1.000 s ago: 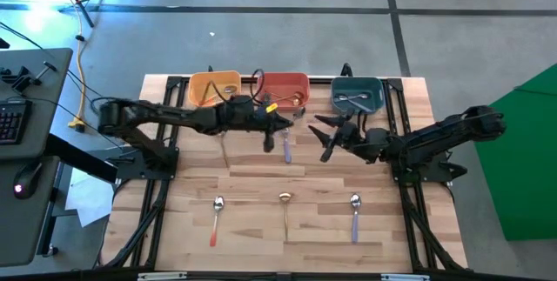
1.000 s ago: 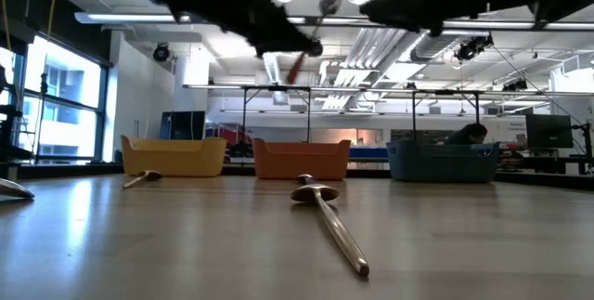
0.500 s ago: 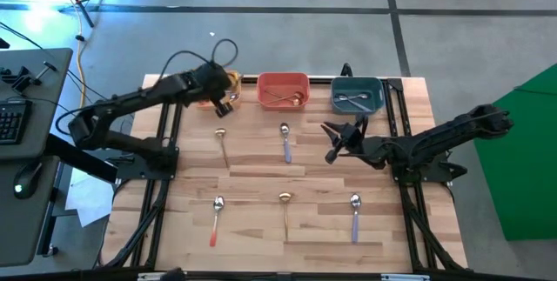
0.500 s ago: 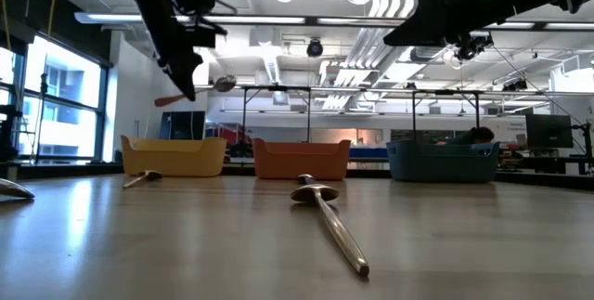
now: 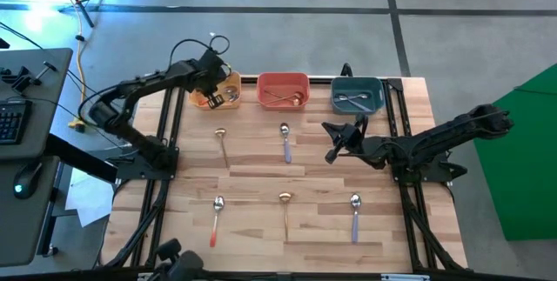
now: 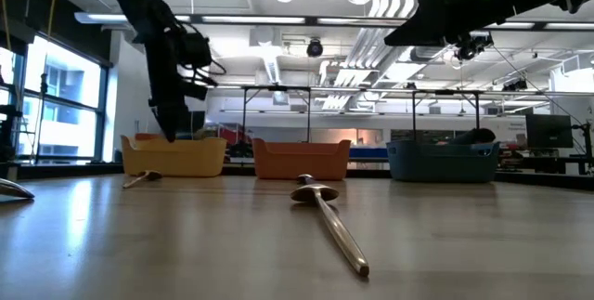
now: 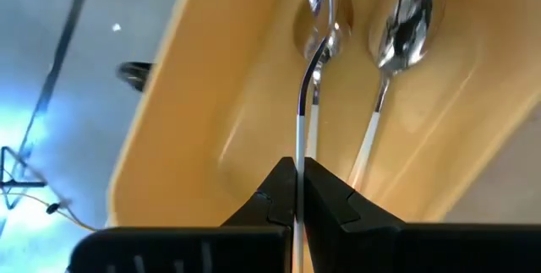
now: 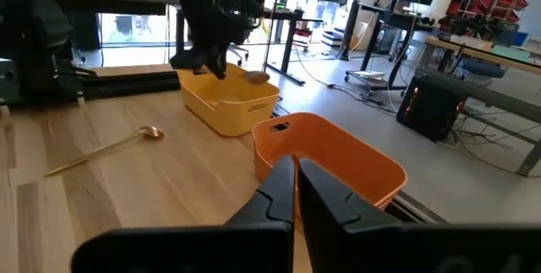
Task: Sort silverware by color (type)
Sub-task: Put the orange spoon into the yellow bin, then put the gold spoon into the orange bin
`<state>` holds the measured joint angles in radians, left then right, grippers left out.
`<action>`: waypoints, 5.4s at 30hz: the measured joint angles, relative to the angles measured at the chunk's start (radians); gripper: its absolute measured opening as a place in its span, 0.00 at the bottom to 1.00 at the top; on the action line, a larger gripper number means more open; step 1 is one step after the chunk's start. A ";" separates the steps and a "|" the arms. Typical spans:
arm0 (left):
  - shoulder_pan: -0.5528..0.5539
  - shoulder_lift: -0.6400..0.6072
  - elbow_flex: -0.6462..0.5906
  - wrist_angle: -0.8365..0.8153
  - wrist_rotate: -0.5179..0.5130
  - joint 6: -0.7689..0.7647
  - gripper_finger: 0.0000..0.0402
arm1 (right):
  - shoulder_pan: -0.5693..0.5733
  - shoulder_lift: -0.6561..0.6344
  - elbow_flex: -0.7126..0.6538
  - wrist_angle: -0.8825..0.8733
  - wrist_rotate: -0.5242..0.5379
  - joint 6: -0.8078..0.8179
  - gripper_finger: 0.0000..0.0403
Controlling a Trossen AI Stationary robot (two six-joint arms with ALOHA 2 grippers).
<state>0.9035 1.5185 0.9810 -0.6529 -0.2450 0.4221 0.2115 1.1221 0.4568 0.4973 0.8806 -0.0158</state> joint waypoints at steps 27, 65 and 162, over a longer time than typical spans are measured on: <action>-0.023 0.016 0.000 0.051 -0.008 -0.095 0.17 | -0.002 -0.011 0.025 -0.235 -0.080 0.230 0.05; -0.950 -0.502 -0.659 0.643 -0.367 -1.118 0.26 | -0.010 -0.005 0.303 -1.003 -0.592 0.726 0.39; -0.303 0.468 0.416 0.556 0.522 -0.054 0.00 | -0.329 -0.005 0.195 -0.640 -0.701 -0.168 0.00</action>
<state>0.6008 1.9867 1.3967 -0.0971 0.2771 0.3682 -0.1173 1.1168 0.6514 -0.1431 0.1795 -0.1834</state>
